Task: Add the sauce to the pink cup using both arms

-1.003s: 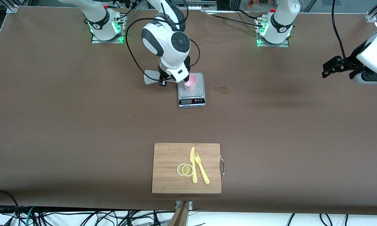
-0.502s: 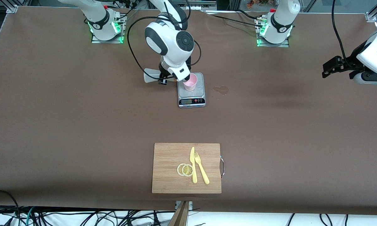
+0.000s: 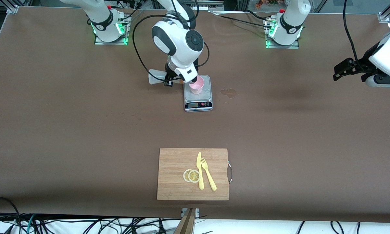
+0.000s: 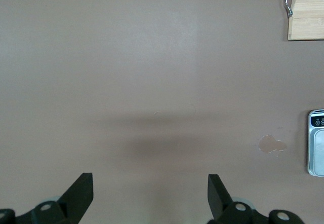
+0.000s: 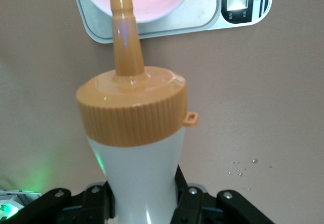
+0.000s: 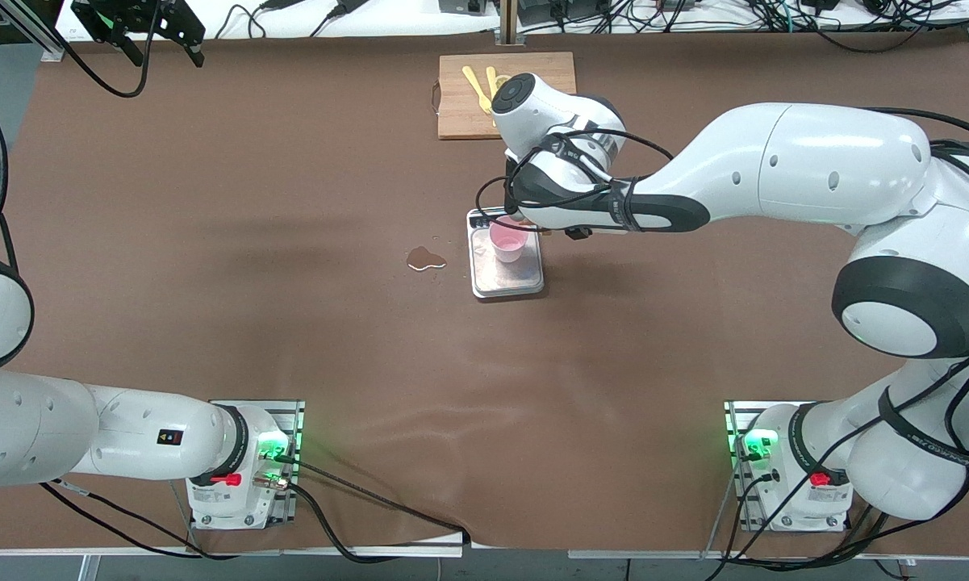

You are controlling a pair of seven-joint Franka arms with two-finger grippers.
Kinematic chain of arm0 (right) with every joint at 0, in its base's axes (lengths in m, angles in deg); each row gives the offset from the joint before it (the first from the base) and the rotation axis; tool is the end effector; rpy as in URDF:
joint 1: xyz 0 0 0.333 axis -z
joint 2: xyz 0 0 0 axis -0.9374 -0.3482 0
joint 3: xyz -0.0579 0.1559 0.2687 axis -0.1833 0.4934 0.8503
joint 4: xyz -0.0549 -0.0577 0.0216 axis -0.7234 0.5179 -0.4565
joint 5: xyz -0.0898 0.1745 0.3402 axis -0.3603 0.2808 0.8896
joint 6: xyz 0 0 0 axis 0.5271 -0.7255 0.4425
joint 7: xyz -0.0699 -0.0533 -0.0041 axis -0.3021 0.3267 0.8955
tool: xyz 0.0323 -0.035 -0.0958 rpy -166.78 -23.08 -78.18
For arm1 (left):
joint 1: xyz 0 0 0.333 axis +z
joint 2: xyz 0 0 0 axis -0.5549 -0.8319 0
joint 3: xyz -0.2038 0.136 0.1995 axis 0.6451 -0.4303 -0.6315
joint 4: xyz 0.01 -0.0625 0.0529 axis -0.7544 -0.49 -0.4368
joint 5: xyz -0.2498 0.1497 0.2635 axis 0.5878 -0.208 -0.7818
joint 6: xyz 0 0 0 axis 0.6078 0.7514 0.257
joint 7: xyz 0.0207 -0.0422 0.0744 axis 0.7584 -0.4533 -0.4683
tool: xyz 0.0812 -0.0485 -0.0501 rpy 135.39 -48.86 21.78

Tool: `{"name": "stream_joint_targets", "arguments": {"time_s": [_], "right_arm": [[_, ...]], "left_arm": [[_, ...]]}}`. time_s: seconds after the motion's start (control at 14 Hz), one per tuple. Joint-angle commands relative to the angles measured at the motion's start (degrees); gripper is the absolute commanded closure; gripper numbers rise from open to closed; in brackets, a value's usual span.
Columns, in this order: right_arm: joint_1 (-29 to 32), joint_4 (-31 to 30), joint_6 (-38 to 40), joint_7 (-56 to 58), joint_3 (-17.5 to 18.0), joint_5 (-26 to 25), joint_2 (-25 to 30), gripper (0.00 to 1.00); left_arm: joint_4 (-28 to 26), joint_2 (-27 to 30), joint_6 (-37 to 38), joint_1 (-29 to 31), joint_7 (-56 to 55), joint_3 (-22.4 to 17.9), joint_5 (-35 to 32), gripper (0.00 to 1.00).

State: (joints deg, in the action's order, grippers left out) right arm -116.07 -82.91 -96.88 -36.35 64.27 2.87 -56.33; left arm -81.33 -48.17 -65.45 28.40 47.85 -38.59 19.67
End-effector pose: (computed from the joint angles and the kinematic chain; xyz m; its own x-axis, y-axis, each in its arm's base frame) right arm 0.4085 0.4590 0.3122 0.0305 0.9099 -0.4138 0.9965 -0.0598 -0.0580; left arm 0.5373 -0.0076 0.5922 0.9976 -0.0074 -0.0693 -0.0078 -1.0000 -0.0053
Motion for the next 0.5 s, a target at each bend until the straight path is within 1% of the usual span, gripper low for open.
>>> {"name": "stream_joint_targets", "arguments": {"time_s": [0.0,0.43], "right_arm": [[-1.1,3.08,2.97,-0.9,-0.43,-1.02,-1.44,0.6],[-1.19,3.43,2.97,-1.6,-0.43,-1.46,-1.7,0.6]], "left_arm": [[1.39,-0.39,1.08,0.12,1.12,0.17,-1.83,0.0],[1.39,-0.39,1.08,0.12,1.12,0.17,-1.83,0.0]]}}
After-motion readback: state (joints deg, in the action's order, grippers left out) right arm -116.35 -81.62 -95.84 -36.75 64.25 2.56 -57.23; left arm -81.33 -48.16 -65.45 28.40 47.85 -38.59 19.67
